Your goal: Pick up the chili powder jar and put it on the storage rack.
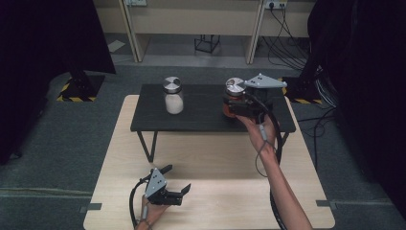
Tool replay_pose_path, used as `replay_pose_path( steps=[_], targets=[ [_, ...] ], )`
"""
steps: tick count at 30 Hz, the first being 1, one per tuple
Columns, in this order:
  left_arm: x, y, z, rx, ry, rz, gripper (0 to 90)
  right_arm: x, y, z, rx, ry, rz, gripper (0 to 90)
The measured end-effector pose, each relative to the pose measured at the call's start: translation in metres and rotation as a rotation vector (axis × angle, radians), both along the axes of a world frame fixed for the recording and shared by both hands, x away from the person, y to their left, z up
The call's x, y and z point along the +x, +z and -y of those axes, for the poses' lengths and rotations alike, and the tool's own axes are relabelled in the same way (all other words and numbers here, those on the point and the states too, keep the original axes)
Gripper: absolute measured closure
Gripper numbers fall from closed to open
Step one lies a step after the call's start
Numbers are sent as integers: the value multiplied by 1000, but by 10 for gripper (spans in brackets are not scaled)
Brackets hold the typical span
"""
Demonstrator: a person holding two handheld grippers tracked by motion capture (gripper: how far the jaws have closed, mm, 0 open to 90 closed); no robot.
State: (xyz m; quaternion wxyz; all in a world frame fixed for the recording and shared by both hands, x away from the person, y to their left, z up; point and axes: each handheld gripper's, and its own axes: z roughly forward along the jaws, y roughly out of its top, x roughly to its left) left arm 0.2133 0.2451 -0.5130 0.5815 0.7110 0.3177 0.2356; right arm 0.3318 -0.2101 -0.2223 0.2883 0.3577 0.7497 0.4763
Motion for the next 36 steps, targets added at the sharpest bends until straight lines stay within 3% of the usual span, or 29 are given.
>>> replay_pose_path(
  steps=[16, 22, 31, 32, 36],
  targets=[
    [0, 0, 0, 0, -2, 0, 15, 27, -5, -32, -27, -55, -26, 309],
    [0, 0, 0, -1, -2, 1, 15, 32, -9, -34, -34, -69, -34, 309],
    [0, 0, 1, 2, -2, 1, 16, 39, -14, -20, 13, -47, -55, 304],
    [0, 0, 1, 2, -1, 1, 15, 40, -14, -18, 21, -40, -61, 296],
    [0, 0, 0, 1, -2, 1, 15, 42, -19, -6, 70, -13, -51, 114]
  ],
)
